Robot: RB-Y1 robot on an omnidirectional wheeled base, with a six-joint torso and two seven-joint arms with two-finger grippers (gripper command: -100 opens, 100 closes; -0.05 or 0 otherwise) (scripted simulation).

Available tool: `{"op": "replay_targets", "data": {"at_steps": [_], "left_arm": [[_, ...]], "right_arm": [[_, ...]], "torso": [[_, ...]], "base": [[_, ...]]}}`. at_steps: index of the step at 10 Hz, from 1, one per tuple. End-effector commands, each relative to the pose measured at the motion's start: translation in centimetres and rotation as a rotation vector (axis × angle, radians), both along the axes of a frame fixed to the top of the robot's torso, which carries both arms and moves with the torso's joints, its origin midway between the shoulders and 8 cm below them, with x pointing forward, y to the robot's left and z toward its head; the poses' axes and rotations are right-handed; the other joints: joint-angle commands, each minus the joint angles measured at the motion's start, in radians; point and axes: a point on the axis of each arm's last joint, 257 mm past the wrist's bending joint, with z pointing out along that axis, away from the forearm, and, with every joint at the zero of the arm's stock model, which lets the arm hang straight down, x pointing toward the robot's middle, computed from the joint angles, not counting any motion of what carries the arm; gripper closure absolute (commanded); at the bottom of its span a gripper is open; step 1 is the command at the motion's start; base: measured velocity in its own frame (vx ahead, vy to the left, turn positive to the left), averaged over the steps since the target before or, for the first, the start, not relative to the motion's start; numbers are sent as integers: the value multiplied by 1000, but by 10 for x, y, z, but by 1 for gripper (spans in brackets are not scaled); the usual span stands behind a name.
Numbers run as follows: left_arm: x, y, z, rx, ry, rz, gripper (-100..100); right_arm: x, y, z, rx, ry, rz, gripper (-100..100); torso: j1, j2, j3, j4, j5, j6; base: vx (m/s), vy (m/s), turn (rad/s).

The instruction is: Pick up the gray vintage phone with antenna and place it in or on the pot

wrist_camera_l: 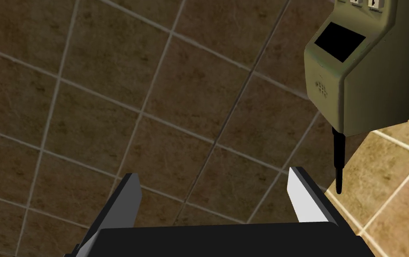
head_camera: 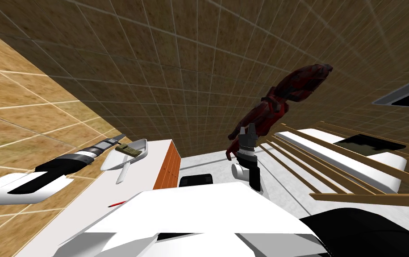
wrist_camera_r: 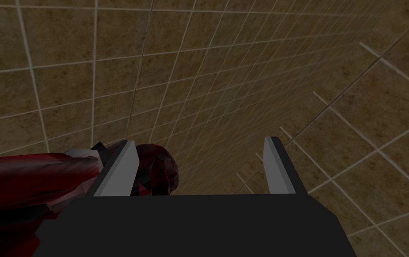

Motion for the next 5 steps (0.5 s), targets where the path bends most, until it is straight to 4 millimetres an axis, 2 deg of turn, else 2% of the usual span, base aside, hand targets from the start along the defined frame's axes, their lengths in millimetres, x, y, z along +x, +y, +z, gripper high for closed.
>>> {"op": "replay_targets", "data": {"at_steps": [1,5], "left_arm": [[0,0,0,0,0,0,0],[0,0,0,0,0,0,0]], "right_arm": [[0,0,0,0,0,0,0],[0,0,0,0,0,0,0]], "torso": [[0,0,0,0,0,0],[1,-2,-1,-1,0,0]], "base": [[0,0,0],[0,0,0]]}}
